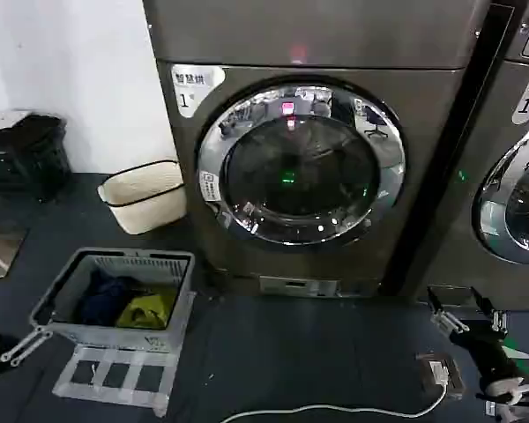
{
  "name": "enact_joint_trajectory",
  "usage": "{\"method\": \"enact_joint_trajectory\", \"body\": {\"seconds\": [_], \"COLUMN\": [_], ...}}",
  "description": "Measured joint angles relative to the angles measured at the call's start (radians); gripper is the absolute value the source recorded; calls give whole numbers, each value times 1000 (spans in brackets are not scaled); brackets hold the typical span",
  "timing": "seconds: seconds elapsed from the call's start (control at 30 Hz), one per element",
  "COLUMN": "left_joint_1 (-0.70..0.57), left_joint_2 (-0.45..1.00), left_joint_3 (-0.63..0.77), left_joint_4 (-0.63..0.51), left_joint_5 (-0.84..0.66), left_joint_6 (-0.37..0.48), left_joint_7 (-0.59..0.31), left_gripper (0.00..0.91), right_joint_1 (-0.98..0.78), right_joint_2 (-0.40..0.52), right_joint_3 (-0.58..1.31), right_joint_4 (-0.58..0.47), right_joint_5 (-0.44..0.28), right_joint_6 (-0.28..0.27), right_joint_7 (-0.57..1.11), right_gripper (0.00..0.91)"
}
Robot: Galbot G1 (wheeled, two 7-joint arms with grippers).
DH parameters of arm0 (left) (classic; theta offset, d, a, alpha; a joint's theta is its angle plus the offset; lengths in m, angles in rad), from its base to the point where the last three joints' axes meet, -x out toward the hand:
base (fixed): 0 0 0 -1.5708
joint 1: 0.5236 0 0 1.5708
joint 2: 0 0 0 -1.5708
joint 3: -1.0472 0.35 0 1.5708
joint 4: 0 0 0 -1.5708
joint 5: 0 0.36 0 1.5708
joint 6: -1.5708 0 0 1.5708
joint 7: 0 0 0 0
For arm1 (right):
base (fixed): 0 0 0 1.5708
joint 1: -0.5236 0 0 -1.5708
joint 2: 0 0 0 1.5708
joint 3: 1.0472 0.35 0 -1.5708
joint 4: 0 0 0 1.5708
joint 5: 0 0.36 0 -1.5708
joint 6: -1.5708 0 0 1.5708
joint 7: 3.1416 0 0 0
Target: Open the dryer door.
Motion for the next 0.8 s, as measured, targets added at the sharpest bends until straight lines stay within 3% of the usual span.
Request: {"method": "enact_joint_trajectory", "body": {"seconds": [0.37, 0.8], "left_joint_1": [3, 5], "left_joint_2": [3, -17], "left_joint_3": [3, -9], "left_joint_4": [-5, -34], "left_joint_5": [8, 9], "left_joint_6": [-13, -11], "left_joint_7": [4, 8], "left_gripper": [907, 907], "right_joint_1": [96, 346], "right_joint_2": [-107, -277], "right_joint_3": [-86, -327], "right_joint_4": [-68, -207], "right_joint_5": [37, 16], "right_joint_6": [138, 145], "right_joint_7": [-27, -57], "right_gripper": [907, 907]}}
